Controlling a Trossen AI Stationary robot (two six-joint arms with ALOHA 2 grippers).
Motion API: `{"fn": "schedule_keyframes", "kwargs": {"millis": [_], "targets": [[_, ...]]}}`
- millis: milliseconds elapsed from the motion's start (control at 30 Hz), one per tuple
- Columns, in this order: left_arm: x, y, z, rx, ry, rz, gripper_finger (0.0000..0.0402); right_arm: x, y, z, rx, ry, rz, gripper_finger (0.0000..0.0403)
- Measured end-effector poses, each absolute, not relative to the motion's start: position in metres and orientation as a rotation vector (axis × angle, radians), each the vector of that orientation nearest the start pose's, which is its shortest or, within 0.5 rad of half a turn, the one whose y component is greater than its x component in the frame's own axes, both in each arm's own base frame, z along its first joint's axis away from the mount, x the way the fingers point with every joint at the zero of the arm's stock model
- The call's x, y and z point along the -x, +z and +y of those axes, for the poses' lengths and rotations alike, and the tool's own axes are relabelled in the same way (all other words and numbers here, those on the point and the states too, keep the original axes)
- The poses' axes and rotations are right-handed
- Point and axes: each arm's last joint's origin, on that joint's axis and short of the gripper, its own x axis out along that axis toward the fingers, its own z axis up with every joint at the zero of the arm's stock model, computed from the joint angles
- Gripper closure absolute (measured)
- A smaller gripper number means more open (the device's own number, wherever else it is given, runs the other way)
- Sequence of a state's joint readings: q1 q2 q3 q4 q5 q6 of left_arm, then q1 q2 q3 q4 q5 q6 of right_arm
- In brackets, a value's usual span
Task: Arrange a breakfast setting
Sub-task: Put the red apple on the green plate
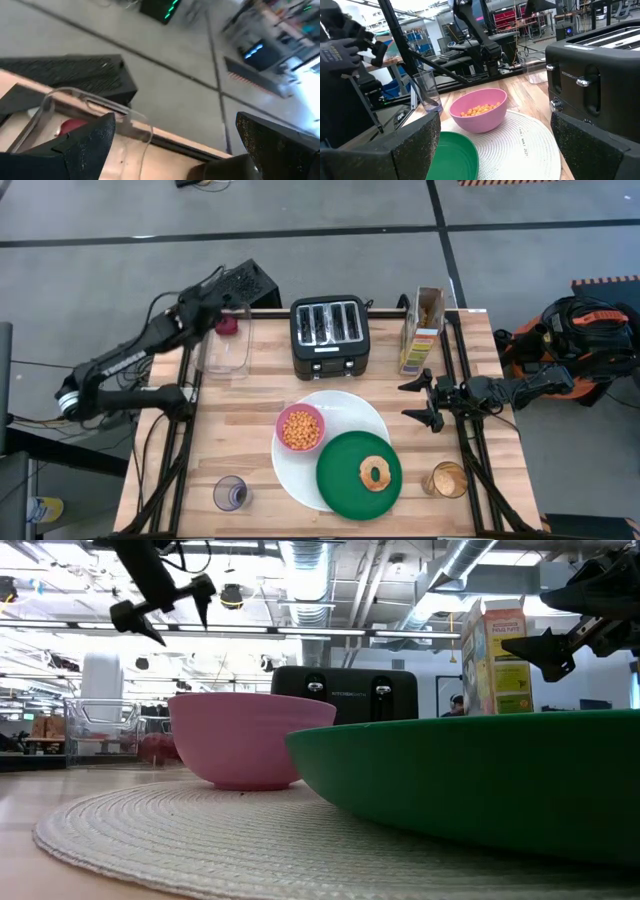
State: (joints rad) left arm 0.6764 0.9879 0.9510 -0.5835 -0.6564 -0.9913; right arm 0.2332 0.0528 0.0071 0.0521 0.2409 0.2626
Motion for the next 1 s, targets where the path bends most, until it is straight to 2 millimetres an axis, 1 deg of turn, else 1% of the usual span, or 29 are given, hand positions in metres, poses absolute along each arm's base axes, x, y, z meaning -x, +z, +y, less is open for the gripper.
{"fn": "schedule_keyframes", "kwargs": {"millis": [100,233,333,433,633,700,833,900,1000], "targets": [[-0.145,0.317,0.152,0.872,1.55,0.05,0.0002,-0.099,0.167,0.016,-0.264,-0.007,-0.007,0.0005],[-0.142,0.297,0.169,0.981,1.571,0.235,0.0002,-0.099,0.167,0.016,-0.264,-0.007,-0.007,0.0005],[-0.14,0.285,0.178,1.063,1.565,0.329,0.0002,-0.099,0.167,0.016,-0.264,-0.007,-0.007,0.0005],[-0.138,0.276,0.183,1.086,1.577,0.41,0.0002,-0.099,0.167,0.016,-0.264,-0.007,-0.007,0.0005],[-0.137,0.264,0.195,1.084,1.612,0.491,0.0002,-0.099,0.167,0.016,-0.264,-0.007,-0.007,0.0005],[-0.137,0.26,0.197,1.097,1.607,0.524,0.0002,-0.099,0.167,0.016,-0.264,-0.007,-0.007,0.0005],[-0.137,0.253,0.2,1.065,1.593,0.623,0.0002,-0.099,0.167,0.016,-0.264,-0.007,-0.007,0.0005],[-0.138,0.251,0.2,1.07,1.591,0.638,0.0002,-0.099,0.167,0.016,-0.264,-0.006,-0.007,0.0005],[-0.139,0.25,0.2,1.136,1.584,0.603,0.0002,-0.099,0.167,0.016,-0.264,-0.007,-0.007,0.0005]]}}
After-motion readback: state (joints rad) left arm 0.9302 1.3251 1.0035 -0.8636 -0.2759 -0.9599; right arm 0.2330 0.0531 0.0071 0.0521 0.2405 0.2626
